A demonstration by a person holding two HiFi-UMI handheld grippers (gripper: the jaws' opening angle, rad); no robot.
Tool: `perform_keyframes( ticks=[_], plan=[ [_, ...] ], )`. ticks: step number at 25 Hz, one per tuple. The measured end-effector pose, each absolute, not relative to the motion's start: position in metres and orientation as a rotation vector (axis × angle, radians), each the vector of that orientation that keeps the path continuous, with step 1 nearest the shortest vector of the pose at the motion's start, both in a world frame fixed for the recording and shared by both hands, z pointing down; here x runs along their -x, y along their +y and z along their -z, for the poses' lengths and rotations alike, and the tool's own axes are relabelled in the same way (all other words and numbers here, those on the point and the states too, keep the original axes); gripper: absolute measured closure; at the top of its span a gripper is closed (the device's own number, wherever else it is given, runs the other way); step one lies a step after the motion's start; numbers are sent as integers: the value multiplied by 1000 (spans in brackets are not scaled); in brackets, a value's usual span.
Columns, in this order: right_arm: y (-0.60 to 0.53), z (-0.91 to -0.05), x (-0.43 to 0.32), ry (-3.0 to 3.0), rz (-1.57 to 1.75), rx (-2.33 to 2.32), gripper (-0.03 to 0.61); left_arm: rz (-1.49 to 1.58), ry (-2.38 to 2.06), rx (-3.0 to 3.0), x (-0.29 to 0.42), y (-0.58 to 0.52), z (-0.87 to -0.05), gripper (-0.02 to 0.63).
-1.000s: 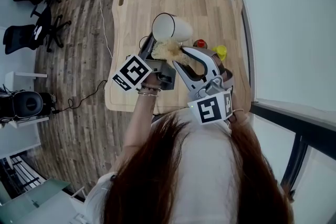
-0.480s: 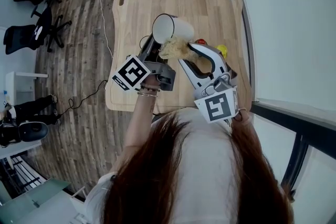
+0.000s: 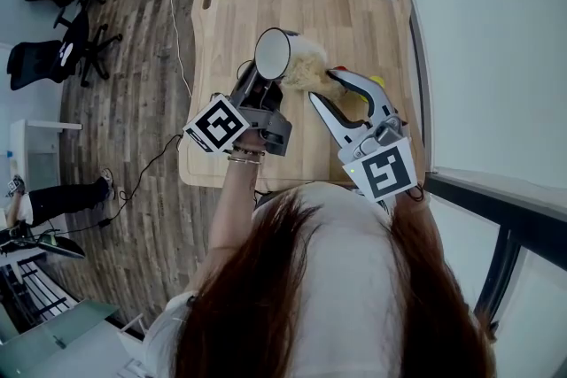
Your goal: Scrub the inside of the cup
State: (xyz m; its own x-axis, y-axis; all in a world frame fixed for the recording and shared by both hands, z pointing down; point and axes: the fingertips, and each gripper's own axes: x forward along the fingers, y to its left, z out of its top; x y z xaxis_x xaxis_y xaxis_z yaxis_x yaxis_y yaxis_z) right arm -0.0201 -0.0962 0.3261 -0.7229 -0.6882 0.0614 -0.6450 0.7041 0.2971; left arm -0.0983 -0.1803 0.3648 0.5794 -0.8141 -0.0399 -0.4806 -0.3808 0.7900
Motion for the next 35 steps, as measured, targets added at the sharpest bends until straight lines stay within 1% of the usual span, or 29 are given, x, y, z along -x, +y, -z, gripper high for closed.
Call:
perform_keyframes(
  ticks=[10, 22, 35],
  plan=[
    [-94, -326, 18, -2776, 279, -1017, 446, 481, -991, -2127, 98, -175, -364, 571],
    [-85, -326, 15, -2854, 106, -898, 446, 434, -842, -2204, 91, -164, -366, 571],
    [-66, -329, 18, -2924, -116, -610, 446, 302, -673, -2363, 88, -148, -361, 571]
  ],
)
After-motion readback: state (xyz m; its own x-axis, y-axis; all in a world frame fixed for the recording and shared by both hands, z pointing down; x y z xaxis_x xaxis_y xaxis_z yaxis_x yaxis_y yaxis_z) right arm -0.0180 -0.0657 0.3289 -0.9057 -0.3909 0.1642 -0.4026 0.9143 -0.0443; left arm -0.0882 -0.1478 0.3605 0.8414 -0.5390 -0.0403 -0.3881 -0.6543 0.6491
